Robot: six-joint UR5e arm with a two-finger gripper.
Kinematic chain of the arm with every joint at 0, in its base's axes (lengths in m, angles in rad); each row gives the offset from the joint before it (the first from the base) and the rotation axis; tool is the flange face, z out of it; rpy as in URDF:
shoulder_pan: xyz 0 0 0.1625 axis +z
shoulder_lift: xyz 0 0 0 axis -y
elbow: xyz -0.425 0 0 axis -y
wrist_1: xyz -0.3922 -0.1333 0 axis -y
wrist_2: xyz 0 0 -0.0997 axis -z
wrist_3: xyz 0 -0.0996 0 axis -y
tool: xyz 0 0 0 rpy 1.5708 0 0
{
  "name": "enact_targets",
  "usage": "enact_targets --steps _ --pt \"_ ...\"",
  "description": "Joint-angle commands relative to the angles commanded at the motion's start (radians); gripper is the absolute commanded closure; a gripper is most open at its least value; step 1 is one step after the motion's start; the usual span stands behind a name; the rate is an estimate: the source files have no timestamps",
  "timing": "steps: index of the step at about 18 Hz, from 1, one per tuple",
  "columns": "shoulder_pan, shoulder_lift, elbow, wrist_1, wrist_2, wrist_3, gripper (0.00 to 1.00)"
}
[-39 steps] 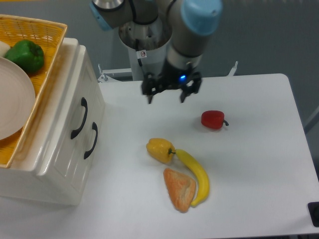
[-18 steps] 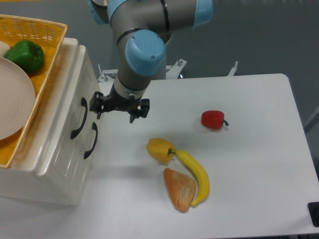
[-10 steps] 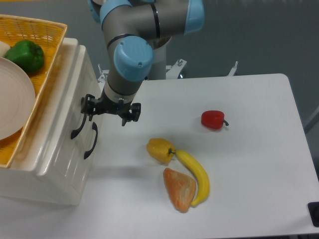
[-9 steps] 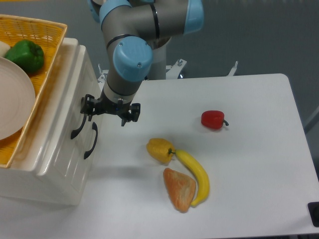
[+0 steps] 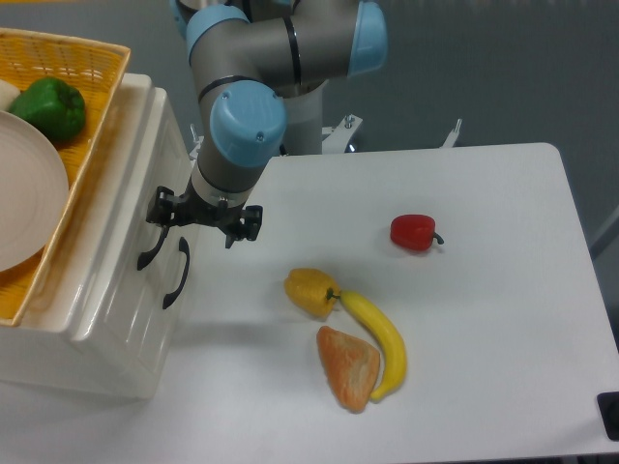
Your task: Slide open the top white drawer
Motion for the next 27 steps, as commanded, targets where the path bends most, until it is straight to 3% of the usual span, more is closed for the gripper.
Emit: enact_targets --steps 27 --pt "-0.015 -0.014 -0.011 -0.003 0.008 0.000 0.00"
